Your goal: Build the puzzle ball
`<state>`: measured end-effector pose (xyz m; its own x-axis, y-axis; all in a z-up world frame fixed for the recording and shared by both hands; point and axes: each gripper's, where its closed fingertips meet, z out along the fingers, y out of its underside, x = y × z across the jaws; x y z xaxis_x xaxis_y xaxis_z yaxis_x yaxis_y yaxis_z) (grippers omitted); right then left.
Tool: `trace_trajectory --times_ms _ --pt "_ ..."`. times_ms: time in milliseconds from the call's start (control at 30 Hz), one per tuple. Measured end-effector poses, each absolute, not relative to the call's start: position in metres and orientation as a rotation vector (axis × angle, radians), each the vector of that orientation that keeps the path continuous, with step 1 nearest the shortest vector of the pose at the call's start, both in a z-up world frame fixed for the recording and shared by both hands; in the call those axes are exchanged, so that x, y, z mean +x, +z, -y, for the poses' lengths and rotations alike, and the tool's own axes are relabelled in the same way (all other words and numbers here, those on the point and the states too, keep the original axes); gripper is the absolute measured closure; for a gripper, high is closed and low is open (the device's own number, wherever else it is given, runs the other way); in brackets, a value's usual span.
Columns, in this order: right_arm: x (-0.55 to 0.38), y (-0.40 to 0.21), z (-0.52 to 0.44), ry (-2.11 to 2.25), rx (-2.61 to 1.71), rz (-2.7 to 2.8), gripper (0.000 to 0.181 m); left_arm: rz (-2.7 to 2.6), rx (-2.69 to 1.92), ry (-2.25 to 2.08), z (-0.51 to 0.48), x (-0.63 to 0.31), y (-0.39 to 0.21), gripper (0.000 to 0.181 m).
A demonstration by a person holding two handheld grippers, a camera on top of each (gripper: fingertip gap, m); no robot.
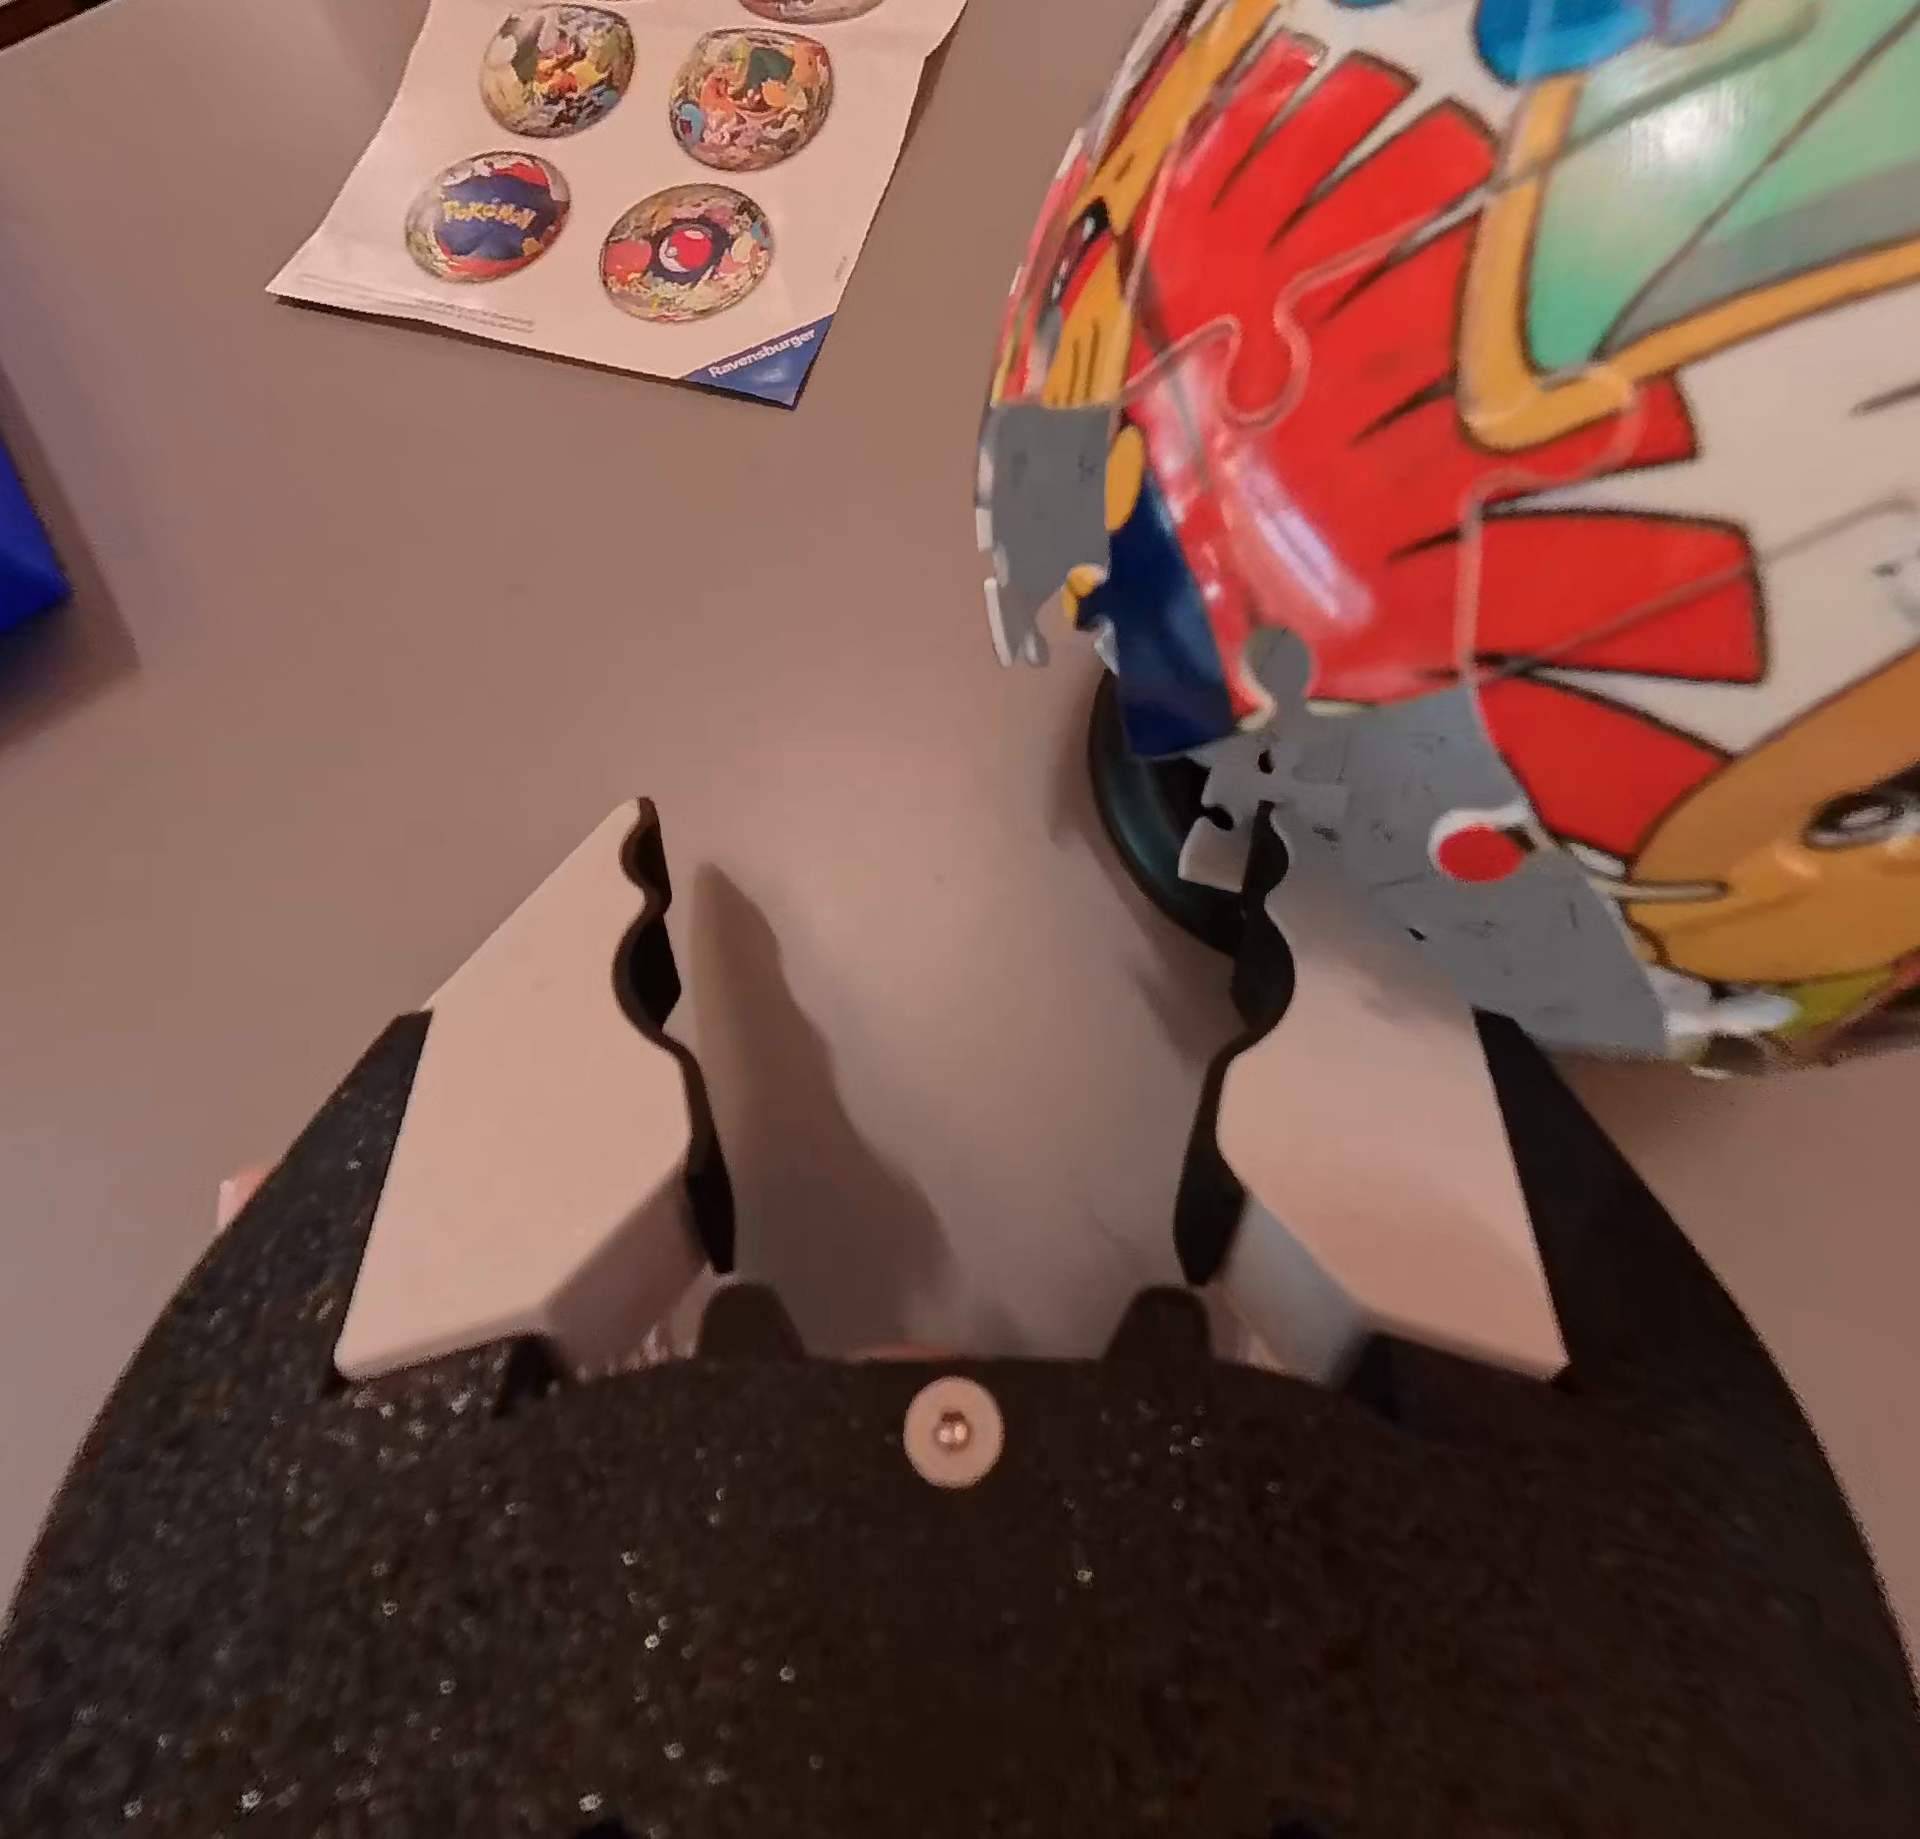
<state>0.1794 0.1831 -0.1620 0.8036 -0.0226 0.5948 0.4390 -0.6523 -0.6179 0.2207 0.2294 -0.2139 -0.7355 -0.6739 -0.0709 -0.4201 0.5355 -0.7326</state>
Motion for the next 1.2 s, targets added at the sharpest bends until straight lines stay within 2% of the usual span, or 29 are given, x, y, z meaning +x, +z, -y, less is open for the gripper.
trace_trajectory --times_ms 433,1200 --pt "0.179 -0.162 -0.183 -0.741 -2.179 0.308 0.038 -2.41 -0.954 -1.067 -0.233 0.22 -0.21 0.072" --pt "0.179 -0.162 -0.182 -0.738 -2.177 0.309 0.038 -2.529 -0.668 -1.132 -0.219 0.222 -0.213 0.065"
